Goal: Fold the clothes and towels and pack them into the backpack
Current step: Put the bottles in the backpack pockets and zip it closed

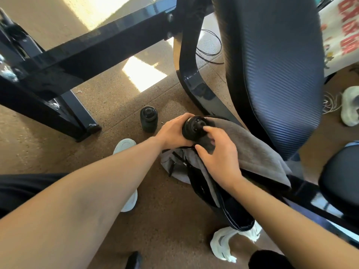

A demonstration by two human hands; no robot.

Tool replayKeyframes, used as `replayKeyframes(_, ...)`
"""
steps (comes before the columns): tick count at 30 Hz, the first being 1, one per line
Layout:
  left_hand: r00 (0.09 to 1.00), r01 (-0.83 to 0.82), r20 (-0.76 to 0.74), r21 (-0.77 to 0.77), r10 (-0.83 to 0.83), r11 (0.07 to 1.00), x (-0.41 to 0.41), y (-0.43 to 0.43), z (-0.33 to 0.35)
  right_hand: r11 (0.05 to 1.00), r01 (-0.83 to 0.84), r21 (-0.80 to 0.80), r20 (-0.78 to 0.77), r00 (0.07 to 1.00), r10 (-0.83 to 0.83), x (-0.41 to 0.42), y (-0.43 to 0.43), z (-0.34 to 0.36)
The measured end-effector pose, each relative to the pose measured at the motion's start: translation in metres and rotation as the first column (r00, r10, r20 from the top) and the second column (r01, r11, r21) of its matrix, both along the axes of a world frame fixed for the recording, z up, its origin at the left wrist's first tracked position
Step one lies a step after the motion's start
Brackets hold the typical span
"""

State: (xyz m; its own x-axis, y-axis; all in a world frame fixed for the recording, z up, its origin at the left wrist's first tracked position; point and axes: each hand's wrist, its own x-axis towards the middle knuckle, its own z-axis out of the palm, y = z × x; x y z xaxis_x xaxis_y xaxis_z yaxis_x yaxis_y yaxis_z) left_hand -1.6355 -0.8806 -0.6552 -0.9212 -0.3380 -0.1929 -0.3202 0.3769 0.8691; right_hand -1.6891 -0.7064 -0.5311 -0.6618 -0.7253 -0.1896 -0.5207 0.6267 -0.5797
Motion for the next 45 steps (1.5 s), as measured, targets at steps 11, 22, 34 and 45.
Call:
replayKeyframes(11,0.988,-0.029,-0.151,-0.143,0.007,0.989,-0.002,-0.002,0.011,0.448,0.873,0.192,0.757,0.159,-0.634,0.015,0.001,-0.054)
replayKeyframes(22,0.972,0.23,-0.006,-0.163,-0.234,0.959,-0.019,-0.035,0.019,0.352,0.936,0.009,0.774,0.216,-0.595,0.01,-0.021,-0.011)
replayKeyframes(34,0.962,0.223,0.222,-0.288,-0.161,0.931,-0.015,-0.025,0.035,0.406,0.914,-0.005,0.819,0.237,-0.523,0.01,-0.018,-0.005)
replayKeyframes(45,0.877,0.454,0.307,-0.276,-0.37,0.847,-0.002,-0.026,0.043,0.479,0.878,0.009,0.807,0.276,-0.522,0.002,-0.01,-0.002)
